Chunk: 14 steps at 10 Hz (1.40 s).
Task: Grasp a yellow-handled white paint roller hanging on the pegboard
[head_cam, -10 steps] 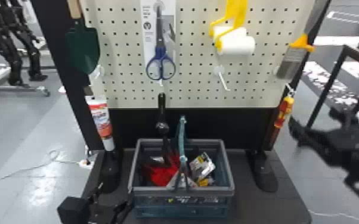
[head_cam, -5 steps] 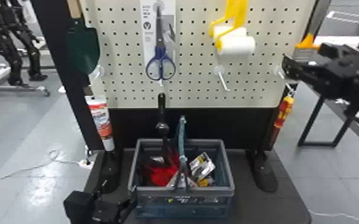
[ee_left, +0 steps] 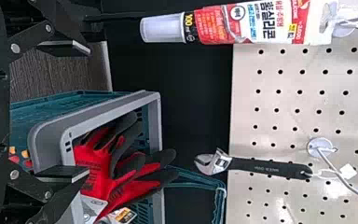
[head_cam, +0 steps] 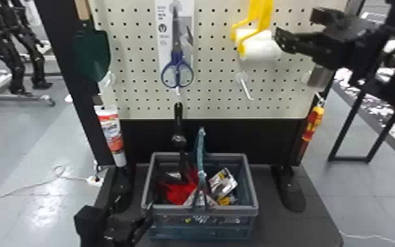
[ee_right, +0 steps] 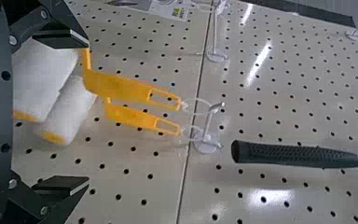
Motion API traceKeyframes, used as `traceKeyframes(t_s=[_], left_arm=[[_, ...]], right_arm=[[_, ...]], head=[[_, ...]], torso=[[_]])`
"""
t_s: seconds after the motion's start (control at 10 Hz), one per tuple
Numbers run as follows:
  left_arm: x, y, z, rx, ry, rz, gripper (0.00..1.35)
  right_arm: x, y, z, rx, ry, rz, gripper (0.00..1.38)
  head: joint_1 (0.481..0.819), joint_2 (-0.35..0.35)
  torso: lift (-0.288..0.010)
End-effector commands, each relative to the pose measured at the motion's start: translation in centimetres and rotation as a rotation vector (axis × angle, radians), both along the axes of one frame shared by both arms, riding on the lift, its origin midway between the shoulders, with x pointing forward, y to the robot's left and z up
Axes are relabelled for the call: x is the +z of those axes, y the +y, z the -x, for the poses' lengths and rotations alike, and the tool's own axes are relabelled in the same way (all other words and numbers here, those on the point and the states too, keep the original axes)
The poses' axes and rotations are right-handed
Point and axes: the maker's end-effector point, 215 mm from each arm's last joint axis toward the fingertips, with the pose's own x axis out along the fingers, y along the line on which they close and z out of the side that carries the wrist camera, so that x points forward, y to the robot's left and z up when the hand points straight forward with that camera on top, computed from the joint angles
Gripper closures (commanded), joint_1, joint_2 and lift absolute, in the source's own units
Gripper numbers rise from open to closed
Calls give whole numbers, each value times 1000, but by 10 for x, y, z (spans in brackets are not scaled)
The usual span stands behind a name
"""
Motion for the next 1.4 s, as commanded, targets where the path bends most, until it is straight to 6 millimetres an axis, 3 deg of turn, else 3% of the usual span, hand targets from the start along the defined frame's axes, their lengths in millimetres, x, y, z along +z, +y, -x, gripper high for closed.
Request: traceKeyframes(t_s=[0.0,0.2,0.7,0.8,0.9,1.0,1.2,1.3], left_arm=[[0,-3,-4,-14,0,-1,377],[3,-1,-7,-14,-4,-5,377],[4,-8,-14,-4,-19,29,377],[5,-9,-15,-10,-21,28,377],[6,-8,-15,-8,-23,28,377],[6,-7,-15,-11,-25,27,377],[8,-6,-16,-32,-27,13,377],[5,-7,-15,-29,-21,20,377]], right_arm=[[21,19,-6,58,-19,8,246],[16,48,-13,138,8,52,245],[-4,79,-26,256,85,84,277],[-1,76,-28,253,77,104,605],[0,71,-30,239,67,133,818],[-1,66,-33,235,74,181,841],[0,44,-39,216,107,250,1153],[1,41,-38,221,113,262,1204]], head=[[549,0],[549,0],[549,0],[549,0],[549,0],[549,0],[549,0],[549,0]], torso=[[-100],[-100],[-100],[-100],[-100],[-100],[-100],[-100]])
